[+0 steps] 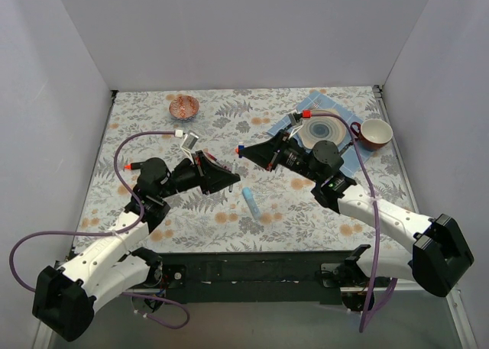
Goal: Insert the pens into the pen caps
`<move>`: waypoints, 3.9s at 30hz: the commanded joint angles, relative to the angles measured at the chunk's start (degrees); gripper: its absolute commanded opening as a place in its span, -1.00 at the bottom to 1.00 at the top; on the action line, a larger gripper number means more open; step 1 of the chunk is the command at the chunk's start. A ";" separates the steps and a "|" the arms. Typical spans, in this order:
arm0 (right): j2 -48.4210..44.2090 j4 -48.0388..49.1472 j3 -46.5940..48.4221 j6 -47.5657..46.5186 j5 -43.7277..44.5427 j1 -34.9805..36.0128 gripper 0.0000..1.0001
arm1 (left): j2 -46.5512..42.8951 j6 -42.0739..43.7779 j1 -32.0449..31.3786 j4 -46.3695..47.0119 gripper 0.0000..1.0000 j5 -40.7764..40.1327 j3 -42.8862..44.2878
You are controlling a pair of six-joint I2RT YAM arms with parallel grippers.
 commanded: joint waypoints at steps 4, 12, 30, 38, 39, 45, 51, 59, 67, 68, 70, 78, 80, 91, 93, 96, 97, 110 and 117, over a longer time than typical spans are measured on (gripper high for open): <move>0.20 11.57 -0.26 3.75 2.26 2.32 -0.97 | -0.33 -1.38 -0.23 3.44 -1.00 1.63 -1.22; -0.06 11.22 0.09 2.43 3.76 3.46 -0.97 | -1.65 -1.56 -0.15 3.18 -1.00 1.54 -2.19; 1.61 15.09 -2.11 0.94 -0.28 5.22 -0.97 | -2.89 -0.42 -0.23 1.68 -1.00 -0.13 -2.02; 0.73 14.48 -2.46 -0.03 0.16 5.57 -0.97 | -2.97 -0.07 -0.23 2.04 -1.00 -0.65 -2.45; 0.64 14.30 -2.64 -0.12 0.07 5.57 -0.97 | -3.06 0.02 -0.23 1.86 -1.00 -0.92 -2.37; -1.03 13.95 -5.80 -0.64 -0.02 5.66 -0.97 | -3.50 0.63 -0.15 1.07 -1.00 -2.15 -1.84; -2.00 11.93 -6.68 -2.93 0.42 6.45 -0.97 | -3.15 0.11 -0.23 2.65 -1.00 -2.94 -2.10; -1.64 13.51 -10.72 0.32 3.85 10.14 -0.97 | -2.36 0.55 -0.23 4.94 -1.00 -8.03 -1.49; -2.26 10.96 -11.69 -6.79 -0.19 11.81 -0.97 | 2.82 3.18 -0.15 2.04 -1.00 -10.58 3.87; -2.43 10.35 -11.69 -7.23 -0.45 12.25 -0.97 | 3.26 3.62 -0.14 1.77 -1.00 -11.02 4.31; -2.87 8.69 -12.04 -8.89 -0.02 13.04 -0.97 | 3.97 4.68 -0.14 1.42 -1.00 -11.73 5.63; -3.67 8.24 -15.20 -10.32 3.76 17.70 -0.97 | 7.75 6.70 0.03 5.19 -1.00 -13.22 9.40; -2.35 9.90 -15.82 -8.47 2.45 18.41 -0.97 | 8.71 6.96 -0.06 6.16 -1.00 -13.49 10.11; -0.94 6.92 -15.30 -4.51 0.16 20.16 -0.97 | 8.01 14.52 0.21 4.50 -1.00 -15.59 14.24; -0.85 6.83 -15.47 -4.25 0.68 20.60 -0.97 | 8.10 15.49 0.29 3.10 -1.00 -17.00 14.86; -0.85 5.60 -15.21 -4.25 1.56 21.57 -0.97 | 8.45 15.67 0.65 2.39 -1.00 -17.88 14.77; -1.03 5.51 -15.21 -4.25 1.91 21.83 -0.97 | 8.37 15.58 0.73 2.47 -1.00 -17.97 14.60; -0.59 -13.54 -8.62 -7.94 17.02 28.07 -0.97 | 7.84 18.13 0.82 -1.83 -1.00 -24.12 16.09; -0.85 -16.10 -6.60 -8.90 21.07 28.60 -0.97 | 7.75 18.21 0.82 -2.53 -1.00 -22.98 15.65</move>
